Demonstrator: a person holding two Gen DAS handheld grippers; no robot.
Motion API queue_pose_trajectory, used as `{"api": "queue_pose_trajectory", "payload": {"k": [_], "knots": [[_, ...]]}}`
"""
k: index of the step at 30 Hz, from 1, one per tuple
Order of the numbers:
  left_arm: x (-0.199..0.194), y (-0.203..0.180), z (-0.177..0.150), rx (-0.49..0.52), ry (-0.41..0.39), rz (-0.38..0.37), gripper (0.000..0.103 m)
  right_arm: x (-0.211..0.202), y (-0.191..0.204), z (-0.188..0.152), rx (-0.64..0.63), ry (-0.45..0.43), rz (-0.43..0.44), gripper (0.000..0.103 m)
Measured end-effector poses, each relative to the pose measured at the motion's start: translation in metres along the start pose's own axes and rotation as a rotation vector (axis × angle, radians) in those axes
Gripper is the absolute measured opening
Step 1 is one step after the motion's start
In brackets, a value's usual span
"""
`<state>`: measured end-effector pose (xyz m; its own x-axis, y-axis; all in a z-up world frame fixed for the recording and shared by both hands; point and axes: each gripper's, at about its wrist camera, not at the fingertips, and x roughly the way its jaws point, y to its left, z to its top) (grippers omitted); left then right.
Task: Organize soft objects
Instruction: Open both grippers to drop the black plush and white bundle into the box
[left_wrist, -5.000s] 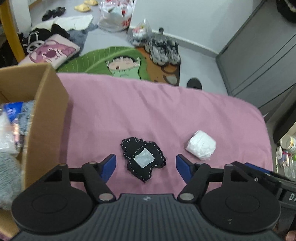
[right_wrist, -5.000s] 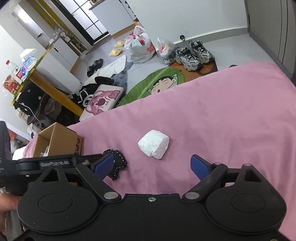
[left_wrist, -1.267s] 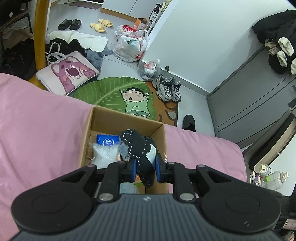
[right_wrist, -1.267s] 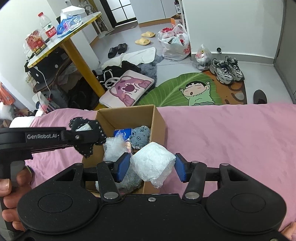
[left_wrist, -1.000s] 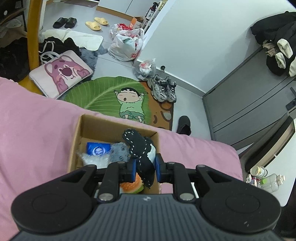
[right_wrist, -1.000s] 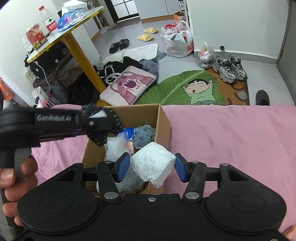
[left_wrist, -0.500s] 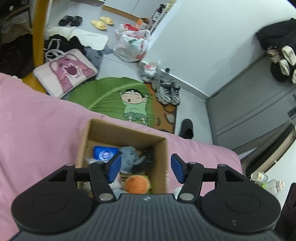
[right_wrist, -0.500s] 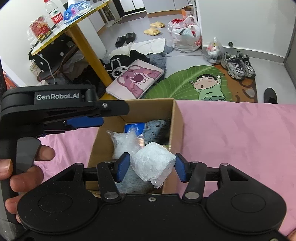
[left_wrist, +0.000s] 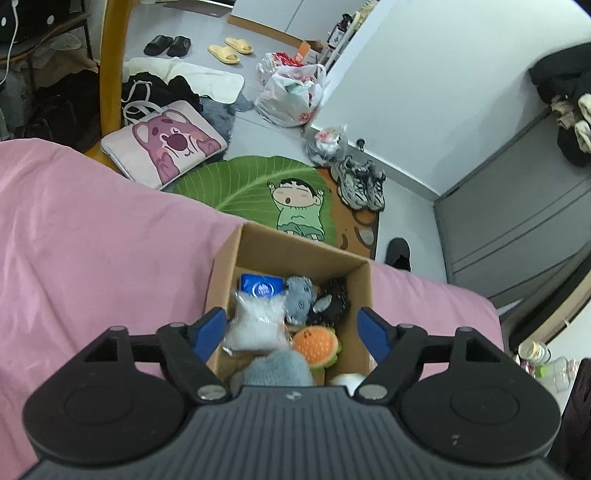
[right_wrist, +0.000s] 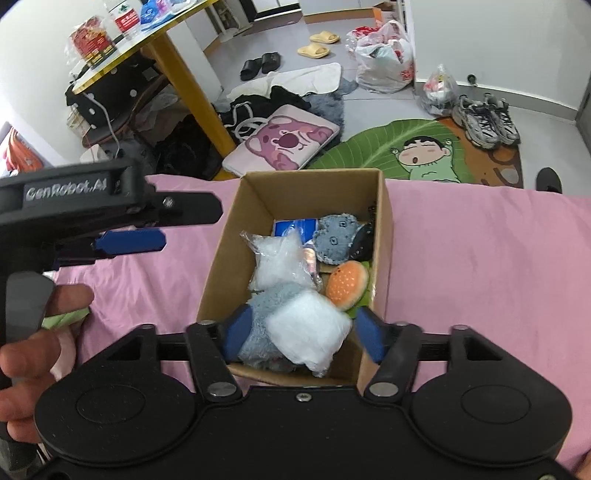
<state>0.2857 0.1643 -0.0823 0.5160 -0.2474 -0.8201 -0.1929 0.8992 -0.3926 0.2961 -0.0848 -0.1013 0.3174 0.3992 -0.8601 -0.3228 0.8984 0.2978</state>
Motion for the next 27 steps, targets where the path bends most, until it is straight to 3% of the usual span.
{"api": "queue_pose_trajectory", "payload": {"k": [10, 13, 27], "knots": [[-0.018, -0.025, -0.019, 0.1, 0.033, 0.05, 0.082, -0.032, -0.024, -0.009, 0.061, -0.057, -0.015, 0.069], [-0.026, -0.036, -0.023, 0.129, 0.021, 0.052, 0.083, -0.05, -0.032, -0.013, 0.08, -0.099, -0.027, 0.079], [-0.072, -0.082, -0.055, 0.202, -0.053, 0.118, 0.097, -0.122, -0.065, -0.04, 0.103, -0.227, -0.054, 0.103]]}}
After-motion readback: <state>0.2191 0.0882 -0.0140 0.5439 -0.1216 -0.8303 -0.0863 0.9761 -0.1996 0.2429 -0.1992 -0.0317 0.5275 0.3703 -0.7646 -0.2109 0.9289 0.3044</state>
